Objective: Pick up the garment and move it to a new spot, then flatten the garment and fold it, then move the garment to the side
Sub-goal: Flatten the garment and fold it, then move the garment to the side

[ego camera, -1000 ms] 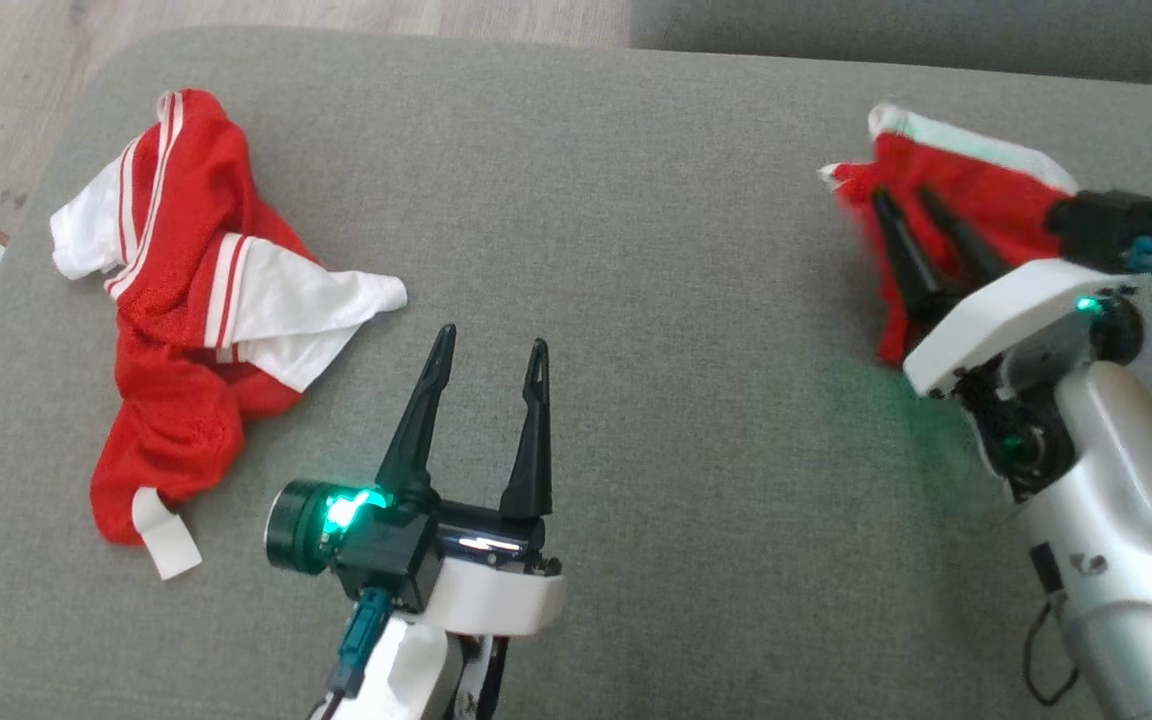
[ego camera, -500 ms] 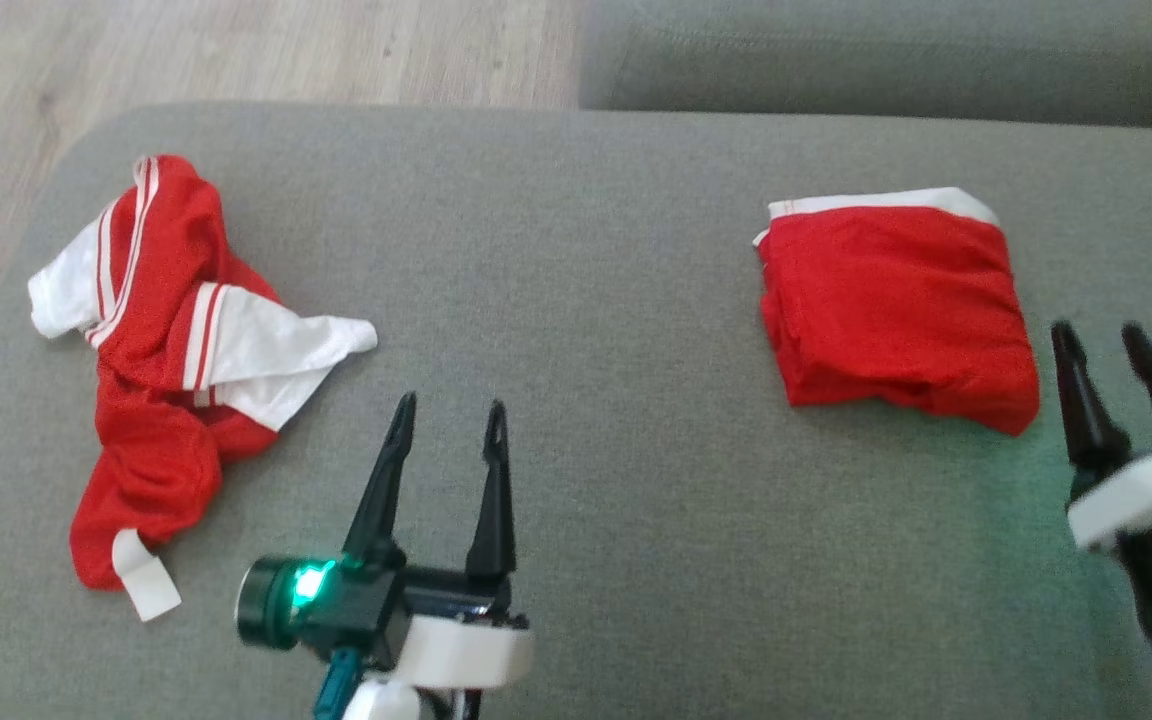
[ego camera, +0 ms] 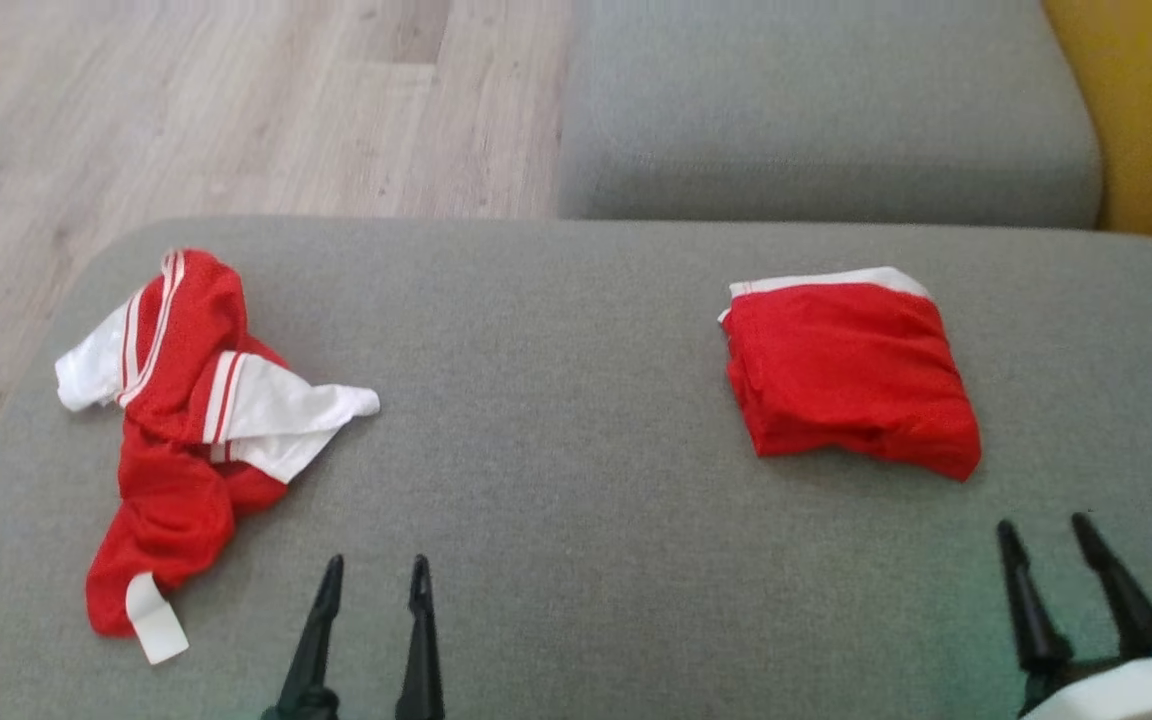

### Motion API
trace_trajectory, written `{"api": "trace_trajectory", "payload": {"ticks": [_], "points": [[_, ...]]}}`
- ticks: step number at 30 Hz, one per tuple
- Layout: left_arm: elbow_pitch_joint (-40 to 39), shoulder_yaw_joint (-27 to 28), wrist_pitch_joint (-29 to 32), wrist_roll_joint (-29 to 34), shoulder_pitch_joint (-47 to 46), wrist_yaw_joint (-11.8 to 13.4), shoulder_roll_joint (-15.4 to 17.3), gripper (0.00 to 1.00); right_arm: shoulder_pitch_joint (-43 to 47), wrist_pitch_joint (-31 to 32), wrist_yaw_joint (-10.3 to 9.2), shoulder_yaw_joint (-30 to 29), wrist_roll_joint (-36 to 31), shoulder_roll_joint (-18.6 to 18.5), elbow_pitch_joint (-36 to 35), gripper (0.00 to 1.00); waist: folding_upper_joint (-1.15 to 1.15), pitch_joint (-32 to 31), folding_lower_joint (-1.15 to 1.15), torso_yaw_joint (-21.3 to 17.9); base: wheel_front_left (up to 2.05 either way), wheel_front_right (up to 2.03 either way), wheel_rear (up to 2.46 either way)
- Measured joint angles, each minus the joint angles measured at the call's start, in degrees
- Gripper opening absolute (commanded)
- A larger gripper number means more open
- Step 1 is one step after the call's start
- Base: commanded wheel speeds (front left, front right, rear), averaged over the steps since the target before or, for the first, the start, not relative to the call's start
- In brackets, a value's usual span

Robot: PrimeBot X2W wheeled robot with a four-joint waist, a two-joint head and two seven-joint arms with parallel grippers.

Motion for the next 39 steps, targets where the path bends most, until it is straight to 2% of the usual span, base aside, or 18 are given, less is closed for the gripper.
{"api": "trace_trajectory", "payload": {"ticks": [3,4,6,9,12,18,39], "points": [[-0.71,1.57,0.0,0.88,1.04,-0.56,0.32,1.0,1.54,-0.64,0.0,-0.78,-7.08,2.25,-0.75,1.0,0.0,-1.05,0.0,-0.35,0.0,0.0,0.0],[-0.99,2.31,0.0,1.53,1.14,-1.04,0.34,1.0,2.34,-0.88,0.0,-2.89,-11.38,5.09,-1.96,1.0,0.0,-1.39,0.01,-0.58,0.0,0.0,0.0],[-1.33,2.71,0.0,1.75,1.13,-2.13,0.31,1.0,3.22,-0.89,0.0,-4.55,-15.25,7.91,-4.37,1.0,0.0,-1.57,0.01,-0.74,0.0,0.0,0.0],[-1.37,3.35,0.0,1.82,1.6,-3.49,0.22,1.0,4.91,-0.89,0.0,-6.34,-19.51,11.71,-6.89,1.0,0.0,-1.84,0.01,-1.13,0.0,0.0,0.0],[-1.35,3.98,0.0,2.12,2.77,-4.56,0.03,1.0,7.25,-0.89,0.0,-7.02,-21.53,13.71,-7.54,1.0,0.0,-2.01,0.01,-1.59,0.0,0.0,0.0],[-0.52,4.46,0.0,2.87,3.28,-5.98,-0.19,1.0,8.52,-0.89,0.0,-7.03,-22.23,14.61,-7.55,1.0,0.0,-2.34,0.01,-2.18,0.0,0.0,0.0],[0.47,5.1,0.0,3.76,4.43,-6.03,-0.57,1.0,8.56,-0.89,0.0,-6.17,-22.23,14.6,-7.48,1.0,0.0,-3.48,0.01,-3.54,0.0,0.0,0.0]]}}
